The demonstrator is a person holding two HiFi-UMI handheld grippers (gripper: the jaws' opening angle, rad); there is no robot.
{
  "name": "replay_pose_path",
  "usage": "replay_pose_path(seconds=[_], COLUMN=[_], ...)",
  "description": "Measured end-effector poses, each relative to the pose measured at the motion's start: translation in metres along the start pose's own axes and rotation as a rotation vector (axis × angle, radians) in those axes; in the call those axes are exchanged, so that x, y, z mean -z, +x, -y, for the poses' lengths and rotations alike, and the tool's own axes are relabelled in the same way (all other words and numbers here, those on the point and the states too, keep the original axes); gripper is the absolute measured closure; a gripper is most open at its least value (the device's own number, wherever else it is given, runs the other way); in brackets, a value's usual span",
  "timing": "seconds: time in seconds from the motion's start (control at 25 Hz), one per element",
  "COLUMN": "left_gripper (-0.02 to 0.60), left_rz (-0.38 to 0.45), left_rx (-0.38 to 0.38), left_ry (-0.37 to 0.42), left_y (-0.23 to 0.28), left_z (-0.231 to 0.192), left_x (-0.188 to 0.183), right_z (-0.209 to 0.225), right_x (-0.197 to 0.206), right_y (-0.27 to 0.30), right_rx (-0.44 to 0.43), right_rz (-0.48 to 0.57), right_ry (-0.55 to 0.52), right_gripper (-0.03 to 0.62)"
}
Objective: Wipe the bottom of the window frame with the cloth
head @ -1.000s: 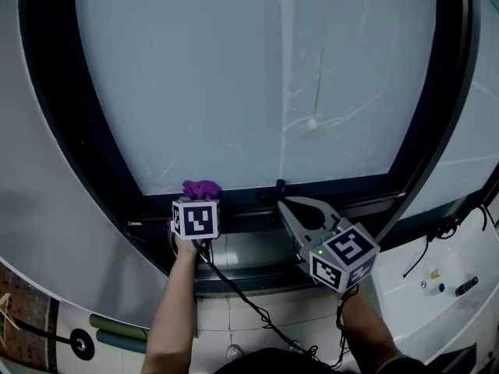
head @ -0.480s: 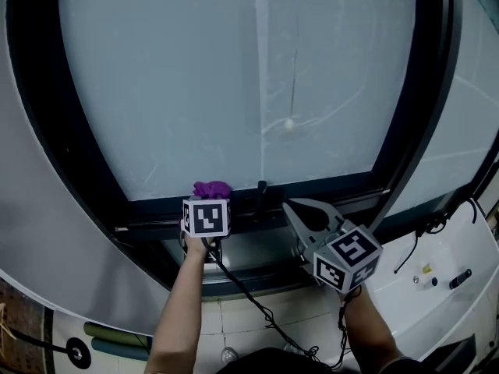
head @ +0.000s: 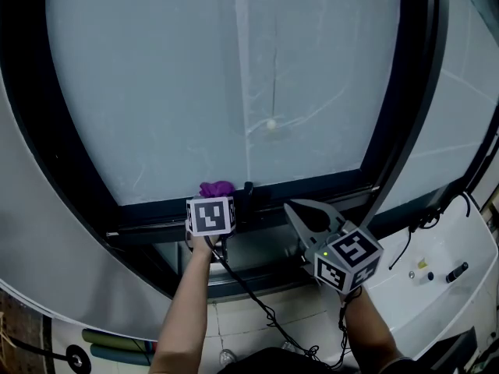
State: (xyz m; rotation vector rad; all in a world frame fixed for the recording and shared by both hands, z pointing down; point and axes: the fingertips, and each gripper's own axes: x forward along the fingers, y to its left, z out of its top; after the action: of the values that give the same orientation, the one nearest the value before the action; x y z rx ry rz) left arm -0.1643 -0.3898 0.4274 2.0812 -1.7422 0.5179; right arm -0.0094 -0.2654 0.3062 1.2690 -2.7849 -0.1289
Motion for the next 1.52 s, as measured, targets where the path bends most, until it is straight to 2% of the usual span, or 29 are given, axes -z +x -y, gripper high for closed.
replay_pose_path(seconds=[0.16, 0.32, 0.64, 0.84, 1.0, 1.36, 1.52], left_gripper=[0.495, 0.495, 0.497, 0.497, 0.497, 0.497, 0.496], left_rz=[0.002, 0.005, 0.119, 0.228, 0.266, 0.328, 0.320], left_rx=[0.014, 0.031, 0.011, 0.030, 0.046, 0.095, 0.126], left_ry=[-0.062, -0.060, 0.087, 0.130, 0.150, 0.116, 0.077], left_y=[0.002, 0.000, -0.031, -0.060, -0.075, -0.088, -0.078], left_z=[0.003, 0.004, 0.024, 0.051, 0.069, 0.106, 0.131], left_x=[0.001, 0.001, -0.043, -0.080, -0.091, -0.109, -0.107], right_z=[0.004, 0.001, 0.009, 0.018, 0.023, 0.033, 0.045], right_x=[0.000, -0.002, -0.002, -0.005, -0.007, -0.007, -0.005], right_y=[-0.004, -0.005, -0.021, -0.037, -0.047, -0.063, -0.076], right_rx=[0.010, 0.004, 0.042, 0.074, 0.092, 0.115, 0.135], right_rz=[0.002, 0.007, 0.009, 0.017, 0.027, 0.035, 0.029], right_ry=[0.002, -0.006, -0.002, -0.003, 0.000, 0.010, 0.011], right_gripper=[0.580, 0.580, 0.580, 0.580, 0.580, 0.580, 0.580])
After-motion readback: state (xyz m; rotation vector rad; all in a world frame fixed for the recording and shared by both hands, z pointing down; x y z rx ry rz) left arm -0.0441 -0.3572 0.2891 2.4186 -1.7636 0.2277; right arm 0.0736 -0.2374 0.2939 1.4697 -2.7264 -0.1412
